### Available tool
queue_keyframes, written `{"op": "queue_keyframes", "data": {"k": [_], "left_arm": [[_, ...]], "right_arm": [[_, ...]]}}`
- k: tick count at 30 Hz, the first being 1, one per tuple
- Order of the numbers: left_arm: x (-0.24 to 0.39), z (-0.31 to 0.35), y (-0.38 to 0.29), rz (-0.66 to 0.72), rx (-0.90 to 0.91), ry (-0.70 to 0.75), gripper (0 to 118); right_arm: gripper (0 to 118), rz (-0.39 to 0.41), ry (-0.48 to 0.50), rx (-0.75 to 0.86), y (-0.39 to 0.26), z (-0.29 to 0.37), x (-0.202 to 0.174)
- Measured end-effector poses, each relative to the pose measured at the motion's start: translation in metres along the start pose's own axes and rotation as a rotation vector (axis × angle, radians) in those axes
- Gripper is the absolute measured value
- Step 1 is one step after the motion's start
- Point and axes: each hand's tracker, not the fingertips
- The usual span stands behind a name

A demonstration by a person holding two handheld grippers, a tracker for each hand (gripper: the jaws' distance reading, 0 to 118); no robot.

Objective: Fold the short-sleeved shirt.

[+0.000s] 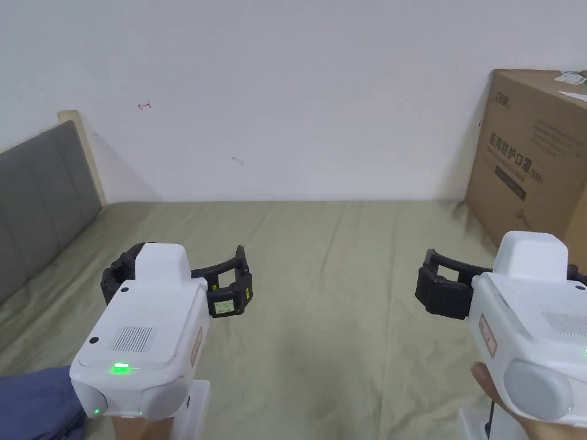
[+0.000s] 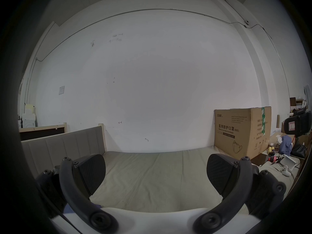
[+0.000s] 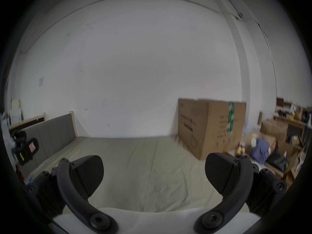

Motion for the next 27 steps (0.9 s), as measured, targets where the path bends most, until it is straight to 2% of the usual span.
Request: {"op": "queue_keyframes", "data": {"k": [5, 8, 12, 18, 27], "left_arm": [[-0.002, 0.002, 0.001, 0.008, 0.007, -0.002, 118], [-0.003, 0.002, 0.002, 0.012, 0.007, 0.001, 118], [-0.004, 0.001, 0.002, 0.018, 0.011, -0.003, 118], [-0.004, 0.001, 0.003, 0.016, 0.017, 0.001, 118], [-0.007, 0.001, 0.002, 0.028, 0.012, 0.005, 118]], "right_arm": [[118, -0.125, -0.118, -0.266, 0.014, -0.008, 0.000], [118, -0.134, -0.094, -0.330, 0.018, -0.013, 0.003], [117, -0.149, -0.079, -0.336, 0.020, -0.014, 0.003], [117, -0.113, -0.103, -0.311, 0.020, -0.014, -0.003], [116, -0.117, -0.055, -0.298, 0.016, -0.015, -0.003]]}}
